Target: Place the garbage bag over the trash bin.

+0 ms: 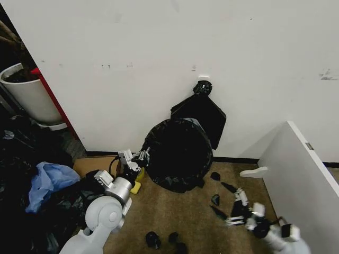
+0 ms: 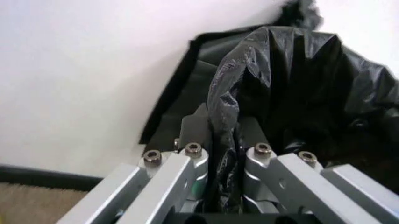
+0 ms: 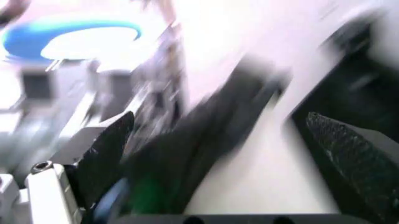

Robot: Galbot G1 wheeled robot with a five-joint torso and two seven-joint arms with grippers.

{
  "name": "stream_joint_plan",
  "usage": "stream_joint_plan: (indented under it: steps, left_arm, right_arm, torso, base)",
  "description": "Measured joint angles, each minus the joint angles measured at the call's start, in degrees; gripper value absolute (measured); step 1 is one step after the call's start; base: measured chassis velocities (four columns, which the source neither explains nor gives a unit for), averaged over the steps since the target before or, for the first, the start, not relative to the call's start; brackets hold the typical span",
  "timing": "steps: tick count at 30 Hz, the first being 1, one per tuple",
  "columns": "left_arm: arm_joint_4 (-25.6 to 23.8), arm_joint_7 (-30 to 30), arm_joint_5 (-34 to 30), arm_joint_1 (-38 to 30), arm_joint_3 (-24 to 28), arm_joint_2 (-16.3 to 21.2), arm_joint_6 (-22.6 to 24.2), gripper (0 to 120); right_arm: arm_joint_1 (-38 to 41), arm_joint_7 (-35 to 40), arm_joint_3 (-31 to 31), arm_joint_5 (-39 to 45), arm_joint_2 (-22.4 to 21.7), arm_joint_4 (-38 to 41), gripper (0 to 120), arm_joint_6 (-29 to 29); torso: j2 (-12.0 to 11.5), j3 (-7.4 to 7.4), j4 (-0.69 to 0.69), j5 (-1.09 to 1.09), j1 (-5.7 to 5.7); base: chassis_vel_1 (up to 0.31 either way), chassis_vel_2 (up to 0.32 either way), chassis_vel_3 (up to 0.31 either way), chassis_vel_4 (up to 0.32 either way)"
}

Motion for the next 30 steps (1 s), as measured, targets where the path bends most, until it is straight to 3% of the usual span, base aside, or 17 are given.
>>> stream_joint_plan:
  steps: [4, 6, 10, 15, 23, 30]
  left_arm:
    - [6.8, 15.1, 2.5, -0.4, -0.3, 1.5, -7.4, 4]
    - [7.7, 16.8, 2.7, -0.5, -0.4, 1.6, -8.3, 4]
    - [16.5, 30.6, 4.4, -2.4, -1.1, 1.9, -16.9, 4]
    - [19.7, 35.3, 6.5, -3.1, -1.4, 2.2, -22.3, 4]
    - [16.9, 37.3, 6.6, -1.7, -2.6, 2.9, -23.7, 4]
    - [14.9, 39.4, 6.4, -0.4, -3.7, 3.3, -23.4, 4]
  right_arm:
    - [-0.3, 21.7, 0.2, 3.1, -1.1, 9.3, 100, -1.7]
    - [-0.3, 23.6, 0.0, 3.1, -1.2, 10.4, 100, -2.1]
    - [-0.5, 42.3, -2.5, -0.9, -1.6, 18.8, 100, -9.6]
    - [-1.0, 41.8, -5.5, -7.7, -2.1, 21.4, 100, -14.9]
    - [-1.1, 42.1, -7.2, -21.1, -1.8, 20.7, 100, -17.5]
    - [-1.2, 45.6, -7.9, -18.8, -1.5, 21.1, 100, -17.6]
  torso:
    - [0.0, 0.00, 0.01, -0.01, 0.00]
    - [0.0, 0.00, 0.00, -0.02, 0.00]
    - [0.0, 0.00, 0.01, -0.02, 0.00]
    - [0.0, 0.00, 0.00, -0.02, 0.00]
    - [0.0, 0.00, 0.00, -0.01, 0.00]
    - [0.0, 0.00, 0.00, -0.01, 0.00]
  base:
    - [0.000, 0.000, 0.000, 0.000]
    - [0.000, 0.000, 0.000, 0.000]
    - [0.000, 0.000, 0.000, 0.000]
    - [0.000, 0.000, 0.000, 0.000]
    - [0.000, 0.000, 0.000, 0.000]
    - [0.000, 0.000, 0.000, 0.000]
